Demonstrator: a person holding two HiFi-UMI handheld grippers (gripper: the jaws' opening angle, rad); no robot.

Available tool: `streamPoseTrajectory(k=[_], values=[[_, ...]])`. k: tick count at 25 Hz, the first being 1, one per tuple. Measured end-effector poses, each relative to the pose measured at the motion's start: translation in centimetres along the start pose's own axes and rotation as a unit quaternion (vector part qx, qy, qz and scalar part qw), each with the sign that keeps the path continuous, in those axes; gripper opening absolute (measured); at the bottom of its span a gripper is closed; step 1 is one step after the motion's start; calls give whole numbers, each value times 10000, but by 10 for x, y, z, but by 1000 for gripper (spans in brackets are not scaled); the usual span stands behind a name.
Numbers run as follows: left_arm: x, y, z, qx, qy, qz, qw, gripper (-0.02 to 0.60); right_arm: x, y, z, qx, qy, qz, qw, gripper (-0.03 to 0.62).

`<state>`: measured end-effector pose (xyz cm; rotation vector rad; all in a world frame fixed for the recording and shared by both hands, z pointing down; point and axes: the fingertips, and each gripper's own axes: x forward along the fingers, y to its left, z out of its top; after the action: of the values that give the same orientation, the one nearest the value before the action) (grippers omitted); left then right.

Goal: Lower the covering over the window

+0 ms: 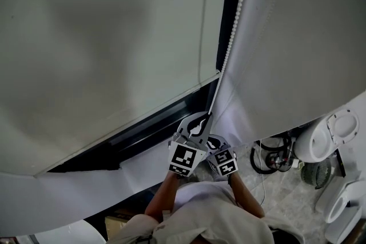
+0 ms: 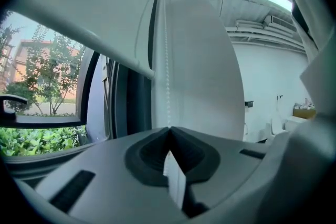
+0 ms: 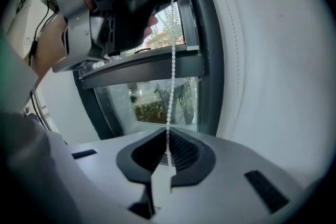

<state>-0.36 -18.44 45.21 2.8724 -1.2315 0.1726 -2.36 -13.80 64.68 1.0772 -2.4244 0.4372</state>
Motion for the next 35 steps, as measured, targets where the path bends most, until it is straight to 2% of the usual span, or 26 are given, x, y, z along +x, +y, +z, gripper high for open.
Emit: streamPoseTrajectory(k=[4,9,13,19,27,32,34,35], values=[[-6,-1,-14,-19,169,14,9999,14,-26,5,24,-69,-277,-88,9996,35],[-8,0,-21,-58,143,71,9999,14,-61,-1,66,-147,-752,-295,9966,41],[-5,2,-23,6,147,73,9999,14,-89,-5,108,-291,-1301,-496,9898,40],[-5,5,-24,24,173,83,9998,14,-115,4,174,-665,-1983,-499,9766,41],[-5,1,-25,-5,174,57,9998,14,-123,7,223,-955,-2476,-499,9629,60],[-5,-6,-24,-75,144,-14,9999,14,-119,3,241,-1076,-2579,-499,9589,80],[-6,-9,-24,-112,133,-41,9998,14,-114,2,243,-1019,-2671,-454,9572,58],[-6,-9,-23,-161,124,-61,9998,14,-111,1,242,-929,-2724,-421,9568,9]])
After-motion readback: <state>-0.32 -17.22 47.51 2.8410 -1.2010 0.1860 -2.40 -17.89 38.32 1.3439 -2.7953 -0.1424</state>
